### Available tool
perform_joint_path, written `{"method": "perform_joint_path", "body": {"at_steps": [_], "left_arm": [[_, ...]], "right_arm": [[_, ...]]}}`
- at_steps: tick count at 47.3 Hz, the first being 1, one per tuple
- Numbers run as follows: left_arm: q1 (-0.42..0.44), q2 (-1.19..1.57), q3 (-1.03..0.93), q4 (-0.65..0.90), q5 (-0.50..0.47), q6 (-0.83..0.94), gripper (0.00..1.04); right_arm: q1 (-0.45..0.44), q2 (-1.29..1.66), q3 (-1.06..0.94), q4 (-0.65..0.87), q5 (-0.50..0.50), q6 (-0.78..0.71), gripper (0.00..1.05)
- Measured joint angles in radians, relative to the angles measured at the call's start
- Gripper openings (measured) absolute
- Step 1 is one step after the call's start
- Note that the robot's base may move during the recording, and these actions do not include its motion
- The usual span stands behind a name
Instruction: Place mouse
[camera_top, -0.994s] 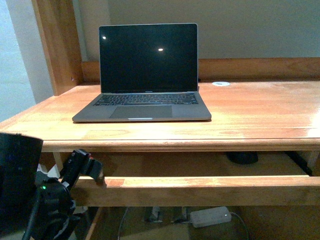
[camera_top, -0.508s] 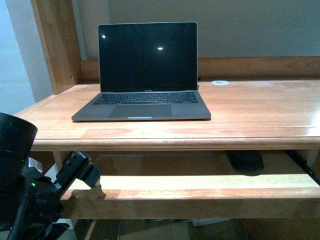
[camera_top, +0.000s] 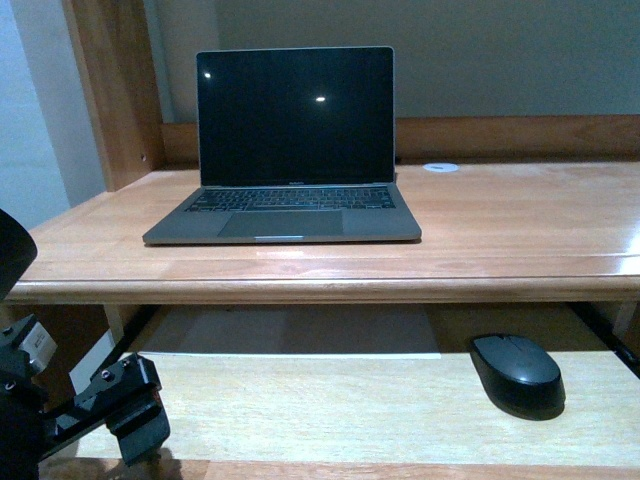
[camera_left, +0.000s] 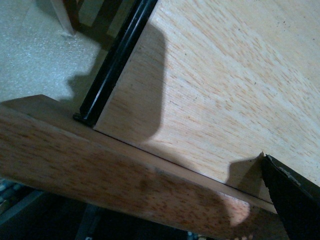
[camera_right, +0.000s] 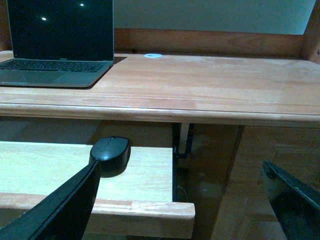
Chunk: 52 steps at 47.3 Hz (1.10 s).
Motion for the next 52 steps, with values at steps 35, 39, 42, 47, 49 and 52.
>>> {"method": "perform_joint_path", "body": {"at_steps": [35, 39, 42, 47, 49, 52], "left_arm": [[-0.027, -0.341, 0.039, 0.098, -0.208, 0.757, 0.98], [-0.021, -0.344, 0.025, 0.167, -0.188, 0.785, 0.98], [-0.007, -0.343, -0.016, 0.299, -0.179, 0.8, 0.98], [0.001, -0.332, -0.091, 0.569, -0.205, 0.785, 0.92], [0.009, -0.334, -0.133, 0.674, -0.204, 0.762, 0.86], [0.02, -0.351, -0.207, 0.805, -0.2, 0.734, 0.79]], "right_arm": [[0.0, 0.0, 0.0, 0.0, 0.0, 0.0, 0.98], [0.0, 0.0, 0.0, 0.0, 0.0, 0.0, 0.98], [0.0, 0.0, 0.0, 0.0, 0.0, 0.0, 0.98], [0.0, 0.0, 0.0, 0.0, 0.0, 0.0, 0.98], [0.0, 0.0, 0.0, 0.0, -0.002, 0.0, 0.98], [0.0, 0.0, 0.0, 0.0, 0.0, 0.0, 0.98]]}}
